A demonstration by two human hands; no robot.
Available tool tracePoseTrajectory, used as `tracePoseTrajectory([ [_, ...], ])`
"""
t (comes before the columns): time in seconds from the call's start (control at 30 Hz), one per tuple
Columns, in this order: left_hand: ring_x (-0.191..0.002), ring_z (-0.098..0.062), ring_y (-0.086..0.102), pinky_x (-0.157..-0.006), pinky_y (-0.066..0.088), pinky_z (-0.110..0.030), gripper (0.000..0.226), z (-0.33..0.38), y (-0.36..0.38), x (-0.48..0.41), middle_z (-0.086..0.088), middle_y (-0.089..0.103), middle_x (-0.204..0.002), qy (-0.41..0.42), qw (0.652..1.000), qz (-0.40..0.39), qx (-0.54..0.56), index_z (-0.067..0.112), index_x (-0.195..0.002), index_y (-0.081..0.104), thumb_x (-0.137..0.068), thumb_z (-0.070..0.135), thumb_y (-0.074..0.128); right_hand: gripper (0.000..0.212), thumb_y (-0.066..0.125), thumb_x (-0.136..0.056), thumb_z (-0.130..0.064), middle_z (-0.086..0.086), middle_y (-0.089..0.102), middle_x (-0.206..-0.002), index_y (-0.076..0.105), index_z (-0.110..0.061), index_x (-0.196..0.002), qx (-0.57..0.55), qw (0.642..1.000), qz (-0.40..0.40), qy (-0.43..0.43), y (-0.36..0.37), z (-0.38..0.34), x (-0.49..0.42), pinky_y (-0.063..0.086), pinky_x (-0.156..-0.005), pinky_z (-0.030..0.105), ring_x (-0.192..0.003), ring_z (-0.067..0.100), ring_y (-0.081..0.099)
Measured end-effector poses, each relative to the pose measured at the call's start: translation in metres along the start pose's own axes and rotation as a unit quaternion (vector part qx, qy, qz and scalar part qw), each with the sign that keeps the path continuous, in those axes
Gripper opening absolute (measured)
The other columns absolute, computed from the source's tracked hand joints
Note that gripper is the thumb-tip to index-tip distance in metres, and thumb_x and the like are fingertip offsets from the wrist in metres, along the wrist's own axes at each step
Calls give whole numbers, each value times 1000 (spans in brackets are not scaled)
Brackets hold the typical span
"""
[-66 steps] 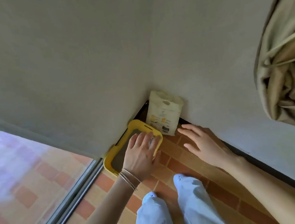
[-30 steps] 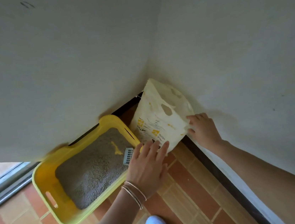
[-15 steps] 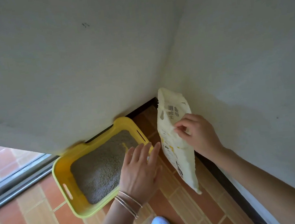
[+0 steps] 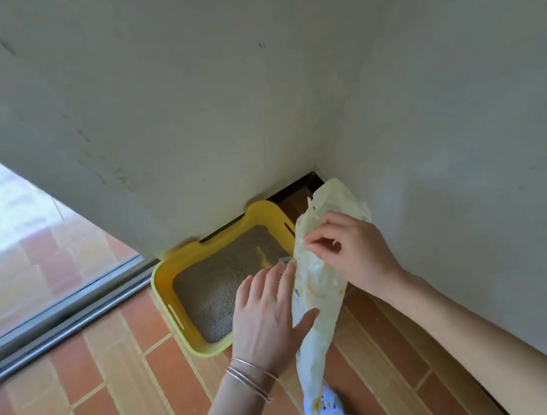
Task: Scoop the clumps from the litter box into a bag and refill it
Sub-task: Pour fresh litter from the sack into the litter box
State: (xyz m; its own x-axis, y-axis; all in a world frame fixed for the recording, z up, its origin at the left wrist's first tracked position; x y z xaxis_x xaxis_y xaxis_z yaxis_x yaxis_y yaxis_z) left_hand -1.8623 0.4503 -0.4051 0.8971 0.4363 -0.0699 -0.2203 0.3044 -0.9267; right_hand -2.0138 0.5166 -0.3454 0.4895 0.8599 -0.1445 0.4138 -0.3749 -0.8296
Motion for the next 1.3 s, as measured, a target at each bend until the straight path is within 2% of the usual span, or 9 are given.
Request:
tracePoseTrajectory([
  [0.2, -99, -24, 64, -85, 51, -41, 77, -35, -13, 42, -2, 65, -113, -45, 998, 52, -11, 14, -126, 53, -65, 55, 73, 5, 68, -83, -19, -14, 58, -80, 72, -16, -85, -65, 998, -3, 3, 26, -55, 7, 53, -58, 26, -67, 6, 58],
  [0.43, -99, -18, 65, -86, 51, -36, 81, -46, -19, 94, 0, 65, -114, -72, 994, 84, 2, 14, -128, 52, -61, 52, 78, 5, 70, -80, -16, -7, 64, -83, 72, -15, -85, -112, 993, -20, 4, 48, -102, 9, 54, -64, 24, -74, 8, 61],
  [0.5, -91, -16, 66, -79, 53, -30, 80, -47, -18, 102, 1, 67, -106, -93, 991, 95, 7, 12, -125, 56, -58, 48, 81, 4, 71, -79, -14, -6, 64, -82, 72, -15, -84, -115, 993, -20, 0, 55, -112, 10, 53, -64, 23, -73, 8, 61],
  [0.57, -73, -14, 67, -61, 51, -21, 75, -47, -15, 106, 3, 68, -91, -125, 986, 103, 26, 10, -120, 59, -56, 39, 85, 3, 72, -78, -13, -7, 63, -80, 72, -15, -81, -123, 992, -21, -2, 61, -119, 10, 53, -63, 23, -71, 8, 60],
  [0.67, -48, -14, 58, -37, 36, -19, 63, -46, -7, 108, 2, 65, -74, -161, 976, 124, 76, 15, -117, 52, -62, 22, 83, 3, 72, -78, -11, -9, 61, -78, 72, -14, -79, -130, 991, -22, -7, 68, -125, 12, 52, -63, 23, -69, 7, 58],
  [0.83, -40, -16, 51, -32, 32, -19, 65, -45, -2, 109, 3, 63, -70, -181, 969, 143, 91, 22, -109, 49, -57, 12, 87, 4, 71, -79, -14, -5, 63, -79, 72, -12, -83, -86, 994, -16, -66, 69, -126, 16, 53, -66, 32, -73, 11, 59],
  [0.93, -43, -19, 55, -32, 36, -20, 63, -47, -3, 107, 5, 64, -71, -207, 960, 150, 114, 27, -106, 50, -56, 13, 87, 25, 67, -80, -28, -1, 66, -92, 71, -12, -99, -28, 994, 8, -102, 63, -122, 23, 49, -82, 35, -92, 15, 58],
  [1.13, -51, -12, 61, -36, 42, -21, 31, -44, -15, 106, 11, 66, -71, -237, 943, 185, 145, 31, -97, 56, -68, 24, 67, 51, 70, -80, -30, 1, 54, -118, 56, -9, -124, -46, 998, 35, 0, 52, -98, 77, 36, -101, 17, -114, 8, 48],
  [1.3, -57, -7, 61, -46, 39, -18, 13, -41, -20, 103, 12, 65, -67, -332, 904, 172, 205, 24, -88, 69, -76, 22, 74, 54, 75, -74, -32, -16, 50, -115, 57, -20, -124, -118, 972, -124, 164, 80, -83, 137, 32, -92, 2, -109, -5, 45],
])
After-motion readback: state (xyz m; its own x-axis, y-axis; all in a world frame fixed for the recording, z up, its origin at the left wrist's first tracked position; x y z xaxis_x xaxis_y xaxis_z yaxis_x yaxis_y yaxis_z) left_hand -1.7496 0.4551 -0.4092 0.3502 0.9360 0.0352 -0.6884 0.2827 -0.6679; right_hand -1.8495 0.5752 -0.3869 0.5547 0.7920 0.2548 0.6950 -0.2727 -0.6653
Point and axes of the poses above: each hand's wrist, its own x-axis away from the middle knuckle, its own y-axis out of the palm, z = x × y, the point moved 2 cm from there along -x, towards the middle knuckle
